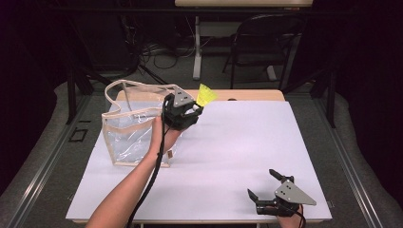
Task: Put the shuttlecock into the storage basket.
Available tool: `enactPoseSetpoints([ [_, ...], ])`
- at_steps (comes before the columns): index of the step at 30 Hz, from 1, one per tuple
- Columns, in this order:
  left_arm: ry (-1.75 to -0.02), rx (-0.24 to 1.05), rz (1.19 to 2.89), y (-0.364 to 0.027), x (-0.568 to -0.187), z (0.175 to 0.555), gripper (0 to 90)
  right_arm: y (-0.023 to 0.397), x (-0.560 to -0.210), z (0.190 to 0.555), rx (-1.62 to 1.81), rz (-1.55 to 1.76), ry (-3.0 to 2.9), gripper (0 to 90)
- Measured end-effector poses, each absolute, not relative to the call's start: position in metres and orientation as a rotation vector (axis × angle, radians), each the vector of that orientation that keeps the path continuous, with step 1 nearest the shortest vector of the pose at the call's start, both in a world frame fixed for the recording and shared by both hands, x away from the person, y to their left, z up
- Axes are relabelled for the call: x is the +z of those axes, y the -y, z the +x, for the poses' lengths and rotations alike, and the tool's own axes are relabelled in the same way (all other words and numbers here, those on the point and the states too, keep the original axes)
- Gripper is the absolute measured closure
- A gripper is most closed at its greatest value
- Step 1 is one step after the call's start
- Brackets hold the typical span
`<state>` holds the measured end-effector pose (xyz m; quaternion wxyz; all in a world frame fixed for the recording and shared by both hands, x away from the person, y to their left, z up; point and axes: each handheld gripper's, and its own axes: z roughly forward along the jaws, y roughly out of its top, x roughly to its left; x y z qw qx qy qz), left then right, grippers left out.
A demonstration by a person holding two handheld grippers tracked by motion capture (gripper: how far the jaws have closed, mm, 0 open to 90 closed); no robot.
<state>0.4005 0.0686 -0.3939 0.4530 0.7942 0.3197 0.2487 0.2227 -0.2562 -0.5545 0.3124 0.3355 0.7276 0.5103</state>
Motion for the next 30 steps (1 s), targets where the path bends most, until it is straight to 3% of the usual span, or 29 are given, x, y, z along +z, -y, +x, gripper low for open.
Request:
enactPoseSetpoints([
  [30, -0.818, 0.67, 1.928, -0.085, -0.373, 0.412, 64.5, 0.257, -0.554, 0.222, 1.349, 0.885, -1.918, 1.4],
])
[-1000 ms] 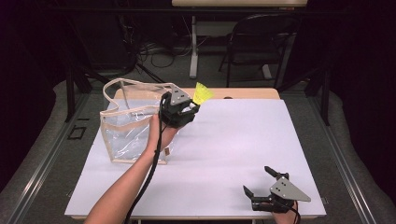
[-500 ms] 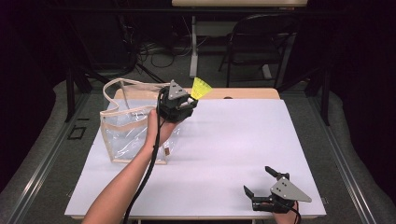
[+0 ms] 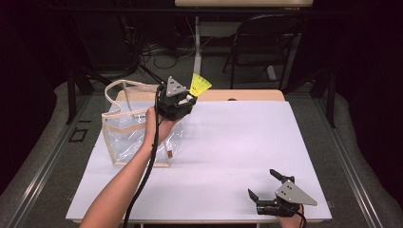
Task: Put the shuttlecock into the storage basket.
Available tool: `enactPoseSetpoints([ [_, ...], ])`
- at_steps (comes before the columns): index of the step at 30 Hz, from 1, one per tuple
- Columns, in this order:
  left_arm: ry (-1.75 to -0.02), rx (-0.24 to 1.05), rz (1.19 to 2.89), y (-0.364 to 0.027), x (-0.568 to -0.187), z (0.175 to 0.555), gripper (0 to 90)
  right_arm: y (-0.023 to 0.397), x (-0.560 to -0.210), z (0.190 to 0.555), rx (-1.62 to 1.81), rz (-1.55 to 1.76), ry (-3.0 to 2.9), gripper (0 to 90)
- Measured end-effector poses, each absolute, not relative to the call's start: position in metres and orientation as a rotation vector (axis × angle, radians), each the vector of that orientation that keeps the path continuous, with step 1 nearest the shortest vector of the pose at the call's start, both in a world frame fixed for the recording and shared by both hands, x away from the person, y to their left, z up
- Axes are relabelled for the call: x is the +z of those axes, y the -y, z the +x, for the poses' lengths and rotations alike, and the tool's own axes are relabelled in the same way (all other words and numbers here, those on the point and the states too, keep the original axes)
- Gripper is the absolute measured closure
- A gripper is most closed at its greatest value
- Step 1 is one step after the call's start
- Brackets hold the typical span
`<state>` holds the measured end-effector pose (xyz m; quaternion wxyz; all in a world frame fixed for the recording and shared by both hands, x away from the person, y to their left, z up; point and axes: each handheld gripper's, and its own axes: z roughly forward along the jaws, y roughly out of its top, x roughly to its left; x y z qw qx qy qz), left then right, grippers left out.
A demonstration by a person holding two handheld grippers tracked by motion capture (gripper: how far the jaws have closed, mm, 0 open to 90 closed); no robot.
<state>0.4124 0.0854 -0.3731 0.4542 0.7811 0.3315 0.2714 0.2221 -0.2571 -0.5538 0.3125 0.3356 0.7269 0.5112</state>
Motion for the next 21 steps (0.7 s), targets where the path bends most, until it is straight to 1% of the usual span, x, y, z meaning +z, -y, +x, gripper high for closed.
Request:
enactPoseSetpoints([
  [21, -0.867, 0.727, 1.889, -0.115, -0.364, 0.417, 64.6, 0.257, -0.554, 0.222, 1.347, 0.889, -1.917, 1.5],
])
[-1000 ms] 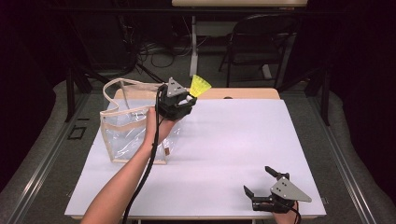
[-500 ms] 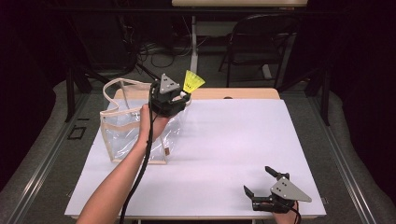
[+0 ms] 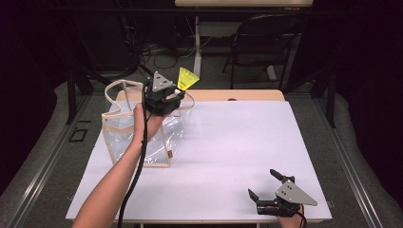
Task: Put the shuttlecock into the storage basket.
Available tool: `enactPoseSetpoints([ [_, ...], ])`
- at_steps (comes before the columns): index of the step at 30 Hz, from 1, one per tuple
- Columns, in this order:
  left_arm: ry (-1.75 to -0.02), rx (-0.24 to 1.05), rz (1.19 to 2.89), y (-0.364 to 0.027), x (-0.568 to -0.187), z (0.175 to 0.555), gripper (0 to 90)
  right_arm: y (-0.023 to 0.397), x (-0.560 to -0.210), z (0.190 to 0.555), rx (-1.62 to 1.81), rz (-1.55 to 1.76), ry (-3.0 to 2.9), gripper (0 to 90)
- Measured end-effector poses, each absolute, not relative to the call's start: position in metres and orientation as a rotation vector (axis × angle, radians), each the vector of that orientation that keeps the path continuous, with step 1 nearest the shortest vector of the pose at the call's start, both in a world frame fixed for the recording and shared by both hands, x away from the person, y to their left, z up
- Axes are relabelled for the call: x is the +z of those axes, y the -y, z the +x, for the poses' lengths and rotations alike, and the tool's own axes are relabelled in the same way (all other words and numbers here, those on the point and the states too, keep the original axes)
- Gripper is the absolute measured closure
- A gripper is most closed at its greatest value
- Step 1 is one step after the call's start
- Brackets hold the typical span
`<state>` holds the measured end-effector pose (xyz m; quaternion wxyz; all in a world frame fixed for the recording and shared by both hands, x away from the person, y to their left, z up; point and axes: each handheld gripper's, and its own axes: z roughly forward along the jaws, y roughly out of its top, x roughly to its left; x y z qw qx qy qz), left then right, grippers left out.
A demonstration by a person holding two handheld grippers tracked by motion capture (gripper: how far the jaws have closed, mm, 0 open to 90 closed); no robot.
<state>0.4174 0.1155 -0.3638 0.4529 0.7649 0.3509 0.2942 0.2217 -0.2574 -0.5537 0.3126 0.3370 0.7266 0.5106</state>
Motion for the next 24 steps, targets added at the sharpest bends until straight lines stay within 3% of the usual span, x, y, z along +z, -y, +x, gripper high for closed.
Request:
enactPoseSetpoints([
  [24, -0.917, 0.766, 1.852, -0.144, -0.361, 0.419, 64.5, 0.257, -0.554, 0.222, 1.345, 0.887, -1.918, 1.5],
])
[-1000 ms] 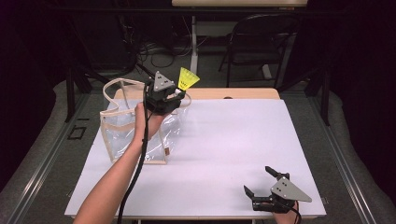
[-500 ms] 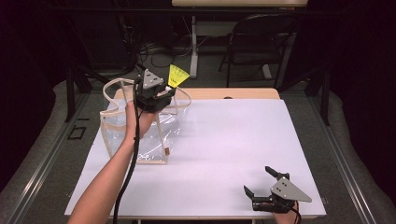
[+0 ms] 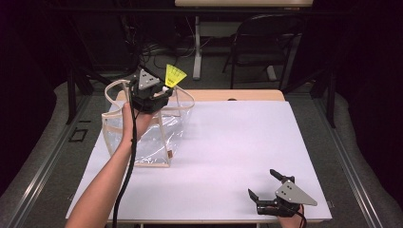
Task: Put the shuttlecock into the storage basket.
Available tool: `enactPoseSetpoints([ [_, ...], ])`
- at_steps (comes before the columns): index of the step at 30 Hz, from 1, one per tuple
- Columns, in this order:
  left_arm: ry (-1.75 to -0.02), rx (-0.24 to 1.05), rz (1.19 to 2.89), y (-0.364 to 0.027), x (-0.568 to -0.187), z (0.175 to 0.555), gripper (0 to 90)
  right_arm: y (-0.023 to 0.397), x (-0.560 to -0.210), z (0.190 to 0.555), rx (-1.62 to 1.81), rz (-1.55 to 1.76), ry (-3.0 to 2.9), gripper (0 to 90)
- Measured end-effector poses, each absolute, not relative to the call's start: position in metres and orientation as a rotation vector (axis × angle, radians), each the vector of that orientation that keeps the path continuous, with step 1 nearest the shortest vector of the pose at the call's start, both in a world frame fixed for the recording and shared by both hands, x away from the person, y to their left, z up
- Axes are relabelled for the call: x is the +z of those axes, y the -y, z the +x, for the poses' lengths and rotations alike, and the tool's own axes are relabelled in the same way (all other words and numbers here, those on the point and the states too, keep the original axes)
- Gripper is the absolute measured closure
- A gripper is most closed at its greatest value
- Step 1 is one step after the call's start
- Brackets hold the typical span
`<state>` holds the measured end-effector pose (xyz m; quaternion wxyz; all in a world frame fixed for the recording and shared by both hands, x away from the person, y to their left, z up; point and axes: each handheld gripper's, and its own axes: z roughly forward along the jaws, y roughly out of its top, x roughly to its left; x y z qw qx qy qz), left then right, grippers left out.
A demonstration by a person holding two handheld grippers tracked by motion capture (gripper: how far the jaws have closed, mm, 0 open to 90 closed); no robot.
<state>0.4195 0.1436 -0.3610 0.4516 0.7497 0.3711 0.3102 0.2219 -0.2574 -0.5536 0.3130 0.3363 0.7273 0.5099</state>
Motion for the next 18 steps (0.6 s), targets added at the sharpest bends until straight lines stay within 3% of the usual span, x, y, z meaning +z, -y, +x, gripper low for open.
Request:
enactPoseSetpoints([
  [18, -0.96, 0.8, 1.837, -0.168, -0.358, 0.419, 64.5, 0.257, -0.554, 0.222, 1.345, 0.893, -1.919, 1.5],
])
